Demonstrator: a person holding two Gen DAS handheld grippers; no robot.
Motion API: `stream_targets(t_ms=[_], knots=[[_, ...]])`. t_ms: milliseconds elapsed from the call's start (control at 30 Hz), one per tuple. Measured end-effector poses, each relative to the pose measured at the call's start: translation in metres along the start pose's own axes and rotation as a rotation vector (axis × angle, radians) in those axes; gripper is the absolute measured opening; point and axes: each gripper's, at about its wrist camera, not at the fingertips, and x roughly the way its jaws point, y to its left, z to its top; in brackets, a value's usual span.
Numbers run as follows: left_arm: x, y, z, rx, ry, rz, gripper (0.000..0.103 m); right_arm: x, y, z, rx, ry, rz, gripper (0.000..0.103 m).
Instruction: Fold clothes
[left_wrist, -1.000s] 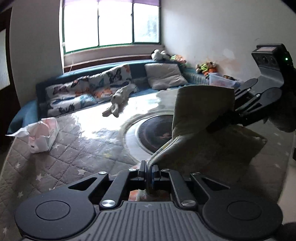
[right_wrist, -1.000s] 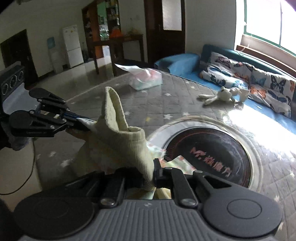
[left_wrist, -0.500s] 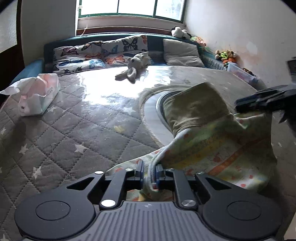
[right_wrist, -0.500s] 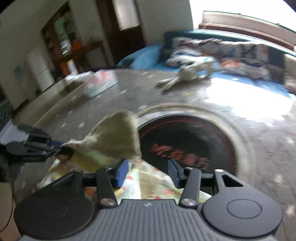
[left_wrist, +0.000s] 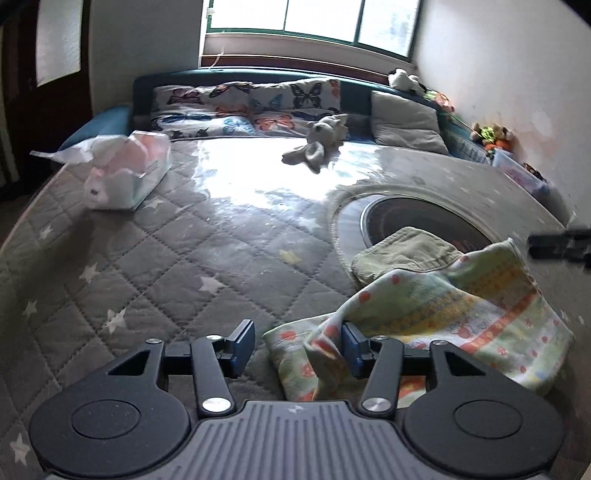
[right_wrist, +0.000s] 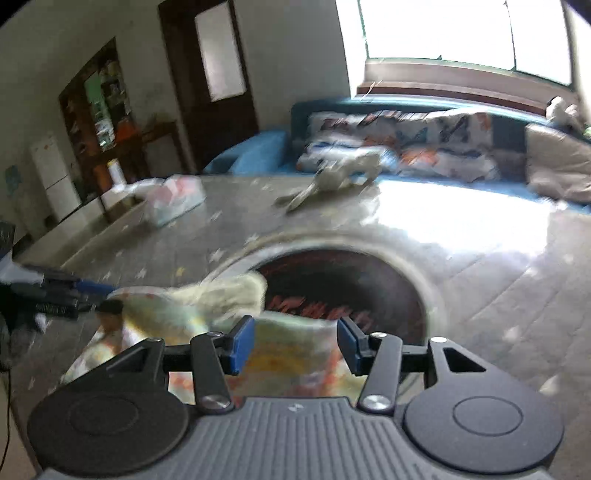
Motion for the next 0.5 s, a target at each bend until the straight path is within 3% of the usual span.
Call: stream_targets(t_ms=[167, 233, 400, 500], knots=[[-0.008, -0.001, 0.003, -0.017, -0.029, 0.038, 0.055, 0.032, -0.003, -0.013, 0.064, 0.047, -0.021, 0.044], [-0.011, -0.001, 0.004, -0.024, -0.040, 0.054, 0.055, 0.042, -0.012, -0.019, 0.118, 0.072, -0.052, 0.034], [-0.019, -0.002, 0.006, -0.041, -0.069, 0.092, 0.049, 0.030, -0.011, -0.014, 0.112, 0.026, -0.092, 0.035], [-0.024, -0.003, 0.008, -0.050, -0.087, 0.111, 0.042, 0.024, 0.002, -0.007, 0.072, -0.006, -0.059, 0.035]])
